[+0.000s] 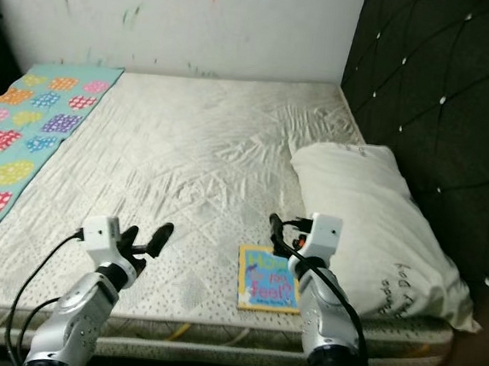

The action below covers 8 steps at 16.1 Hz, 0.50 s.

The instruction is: Clean up the room

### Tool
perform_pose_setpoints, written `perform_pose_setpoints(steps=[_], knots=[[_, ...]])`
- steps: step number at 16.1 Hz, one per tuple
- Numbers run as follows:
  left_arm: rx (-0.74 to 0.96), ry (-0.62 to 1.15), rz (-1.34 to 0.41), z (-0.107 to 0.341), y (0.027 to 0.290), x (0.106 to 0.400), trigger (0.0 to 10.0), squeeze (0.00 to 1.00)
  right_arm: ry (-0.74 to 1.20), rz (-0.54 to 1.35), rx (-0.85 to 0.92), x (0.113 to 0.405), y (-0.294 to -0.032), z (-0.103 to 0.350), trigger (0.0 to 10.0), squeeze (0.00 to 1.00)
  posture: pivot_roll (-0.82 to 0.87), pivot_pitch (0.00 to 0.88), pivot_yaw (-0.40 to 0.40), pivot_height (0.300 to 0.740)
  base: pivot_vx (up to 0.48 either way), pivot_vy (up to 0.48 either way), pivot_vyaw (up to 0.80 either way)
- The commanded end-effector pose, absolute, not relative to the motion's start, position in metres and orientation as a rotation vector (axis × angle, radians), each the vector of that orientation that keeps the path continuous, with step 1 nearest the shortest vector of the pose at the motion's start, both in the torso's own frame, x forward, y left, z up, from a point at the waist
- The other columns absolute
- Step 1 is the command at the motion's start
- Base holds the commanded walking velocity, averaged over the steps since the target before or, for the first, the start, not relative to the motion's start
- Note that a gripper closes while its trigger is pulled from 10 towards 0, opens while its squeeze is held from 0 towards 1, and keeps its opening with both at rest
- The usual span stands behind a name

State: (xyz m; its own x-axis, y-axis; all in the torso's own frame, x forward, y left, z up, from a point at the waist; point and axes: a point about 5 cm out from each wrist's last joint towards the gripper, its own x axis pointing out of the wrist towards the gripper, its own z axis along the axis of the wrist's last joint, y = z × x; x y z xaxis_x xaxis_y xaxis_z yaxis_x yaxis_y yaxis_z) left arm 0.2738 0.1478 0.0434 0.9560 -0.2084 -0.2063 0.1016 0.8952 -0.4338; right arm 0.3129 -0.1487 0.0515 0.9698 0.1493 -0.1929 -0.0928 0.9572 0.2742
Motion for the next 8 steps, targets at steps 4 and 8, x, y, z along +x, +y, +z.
perform_pose_setpoints(steps=[4, 8], knots=[[-0.422, 0.258, -0.131, 0.0434, 0.1547, 0.2745, 10.0, 0.00, 0.213, 0.149, 0.267, 0.3147, -0.1411, 0.0539, 10.0, 0.00, -0.08, 0.000, 0.042, 0.740, 0.000, 0.083, 0.00], [-0.425, 0.261, -0.129, 0.0432, 0.1547, 0.2748, 10.0, 0.00, 0.214, 0.150, 0.266, 0.3149, -0.1411, 0.0542, 10.0, 0.00, -0.08, 0.000, 0.040, 0.740, 0.000, 0.432, 0.00]])
